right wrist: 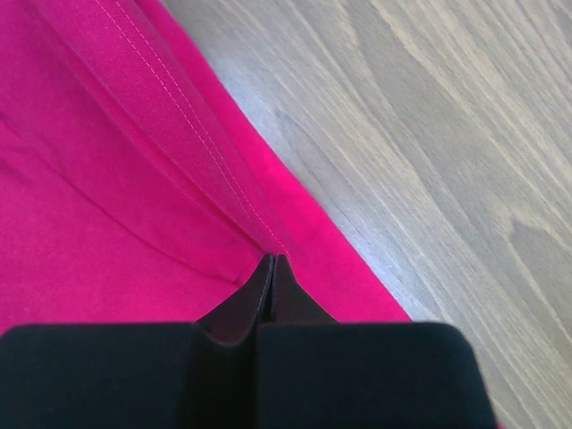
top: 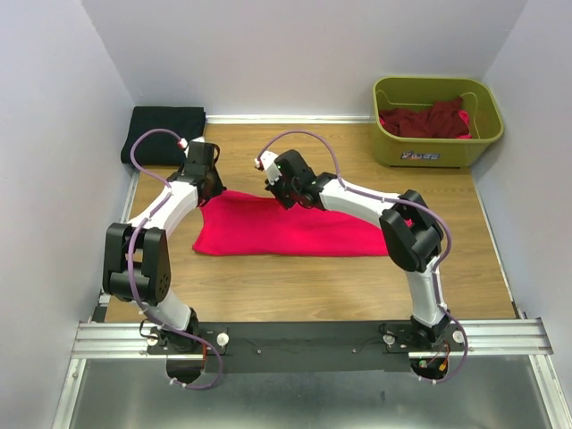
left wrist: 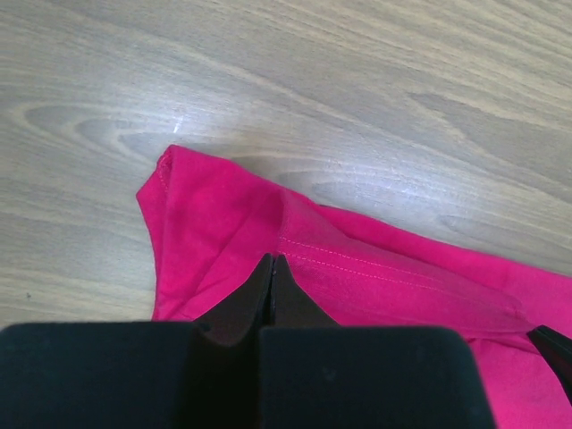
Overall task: Fold and stack the t-shirts
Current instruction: Fold the tshirt
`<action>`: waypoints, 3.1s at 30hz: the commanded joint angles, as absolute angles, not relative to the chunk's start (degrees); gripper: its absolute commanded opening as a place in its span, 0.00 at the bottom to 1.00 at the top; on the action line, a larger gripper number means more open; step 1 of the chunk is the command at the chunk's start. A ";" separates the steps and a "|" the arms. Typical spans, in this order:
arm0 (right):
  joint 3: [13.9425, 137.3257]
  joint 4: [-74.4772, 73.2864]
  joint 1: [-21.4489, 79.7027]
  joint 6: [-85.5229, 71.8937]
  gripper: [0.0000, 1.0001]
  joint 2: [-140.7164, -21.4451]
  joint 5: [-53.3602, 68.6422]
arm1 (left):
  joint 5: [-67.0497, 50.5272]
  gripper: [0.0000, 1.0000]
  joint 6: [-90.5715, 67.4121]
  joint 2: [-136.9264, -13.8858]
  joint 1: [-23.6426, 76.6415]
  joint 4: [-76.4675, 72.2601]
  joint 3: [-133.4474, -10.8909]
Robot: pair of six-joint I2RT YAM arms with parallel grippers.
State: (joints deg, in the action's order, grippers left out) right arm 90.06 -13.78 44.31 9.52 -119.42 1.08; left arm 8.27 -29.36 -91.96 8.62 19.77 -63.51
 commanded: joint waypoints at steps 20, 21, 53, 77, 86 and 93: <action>87.63 -18.02 47.81 10.46 0.01 -118.48 4.30 | 6.68 0.00 -29.62 -86.22 6.06 18.72 -54.06; 87.63 -18.10 47.90 10.20 0.01 -118.65 4.74 | 6.77 0.00 -29.62 -86.22 6.06 18.29 -53.53; 82.45 -26.63 44.57 1.32 0.42 -108.20 -0.36 | 12.48 0.51 -31.11 -76.90 9.22 18.99 -49.04; 56.71 -29.53 33.57 -12.91 0.41 -94.40 -2.12 | 15.47 0.47 -38.41 -93.86 20.30 16.53 -52.56; 51.86 -35.42 42.94 -21.35 0.44 -96.23 5.71 | 15.65 0.47 -33.32 -107.83 20.30 18.10 -63.88; 57.90 -35.60 55.27 -22.94 0.45 -104.58 14.58 | 14.15 0.47 -26.56 -118.64 20.48 20.48 -79.78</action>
State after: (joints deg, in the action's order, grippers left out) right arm 56.62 -31.97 49.69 -20.32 -96.82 6.09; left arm 15.14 -30.89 -113.08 20.27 17.89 -75.53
